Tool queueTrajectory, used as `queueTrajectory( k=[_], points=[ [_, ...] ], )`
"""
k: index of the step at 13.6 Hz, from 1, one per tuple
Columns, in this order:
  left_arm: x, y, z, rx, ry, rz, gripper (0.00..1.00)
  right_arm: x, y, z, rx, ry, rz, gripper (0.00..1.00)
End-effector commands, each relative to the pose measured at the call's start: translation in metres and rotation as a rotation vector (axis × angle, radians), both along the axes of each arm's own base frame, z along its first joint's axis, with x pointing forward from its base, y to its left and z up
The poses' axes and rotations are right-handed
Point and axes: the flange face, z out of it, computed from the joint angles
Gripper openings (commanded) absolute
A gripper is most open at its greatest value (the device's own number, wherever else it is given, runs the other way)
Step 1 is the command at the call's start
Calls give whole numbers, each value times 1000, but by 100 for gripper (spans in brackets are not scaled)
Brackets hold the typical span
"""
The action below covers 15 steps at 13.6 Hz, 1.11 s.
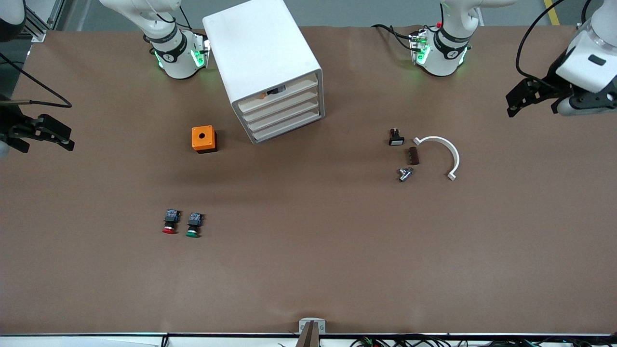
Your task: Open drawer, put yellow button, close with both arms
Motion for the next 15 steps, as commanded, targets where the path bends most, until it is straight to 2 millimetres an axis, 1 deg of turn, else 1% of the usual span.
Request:
queueTrajectory(
  k=[1, 3, 8, 10, 12, 15],
  points=[
    [-15, -2, -2, -10, -12, -22, 99, -3, 5, 8, -6, -7, -24, 100],
    [-18, -6, -2, -13, 11, -26, 99, -4, 9, 6, -2, -3, -97, 100],
    [-18, -8, -5, -38, 32, -25, 99, -3, 6, 3, -2, 1, -110, 100],
    [-18, -12, -4, -35, 38, -30, 99, -3, 6, 3, -2, 3, -110, 100],
    [-18, -12, -1, -31, 36, -30, 99, -3, 9, 3, -2, 5, -105, 100],
    [-10, -12, -1, -31, 41, -25, 99, -4, 12, 3, -5, 4, -100, 100]
  ],
)
